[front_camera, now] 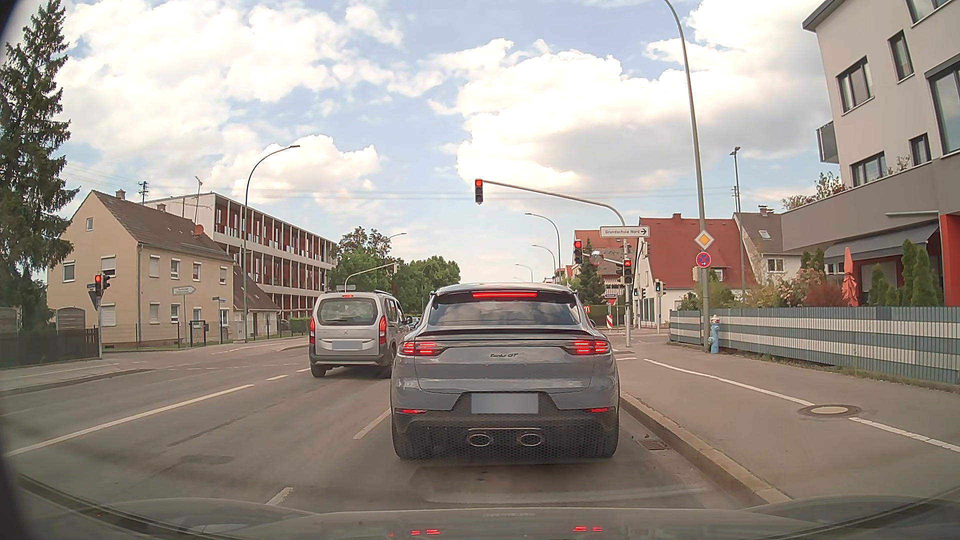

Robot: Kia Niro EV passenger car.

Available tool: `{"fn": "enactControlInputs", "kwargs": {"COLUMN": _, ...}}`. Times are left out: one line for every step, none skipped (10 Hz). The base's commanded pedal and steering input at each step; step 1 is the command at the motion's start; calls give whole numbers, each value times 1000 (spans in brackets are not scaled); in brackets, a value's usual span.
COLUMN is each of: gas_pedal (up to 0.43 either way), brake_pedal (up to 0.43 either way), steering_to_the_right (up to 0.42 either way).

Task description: Follow the waypoints while adhering to traffic rules and regulations

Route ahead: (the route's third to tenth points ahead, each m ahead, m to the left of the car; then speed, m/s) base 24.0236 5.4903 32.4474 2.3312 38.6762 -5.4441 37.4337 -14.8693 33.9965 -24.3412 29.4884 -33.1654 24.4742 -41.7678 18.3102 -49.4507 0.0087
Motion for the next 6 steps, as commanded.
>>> {"fn": "enactControlInputs", "kwargs": {"gas_pedal": 0, "brake_pedal": 530, "steering_to_the_right": -1}}
{"fn": "enactControlInputs", "kwargs": {"gas_pedal": 0, "brake_pedal": 512, "steering_to_the_right": -1}}
{"fn": "enactControlInputs", "kwargs": {"gas_pedal": 0, "brake_pedal": 500, "steering_to_the_right": -1}}
{"fn": "enactControlInputs", "kwargs": {"gas_pedal": 0, "brake_pedal": 482, "steering_to_the_right": 0}}
{"fn": "enactControlInputs", "kwargs": {"gas_pedal": 0, "brake_pedal": 470, "steering_to_the_right": -1}}
{"fn": "enactControlInputs", "kwargs": {"gas_pedal": 0, "brake_pedal": 463, "steering_to_the_right": -1}}
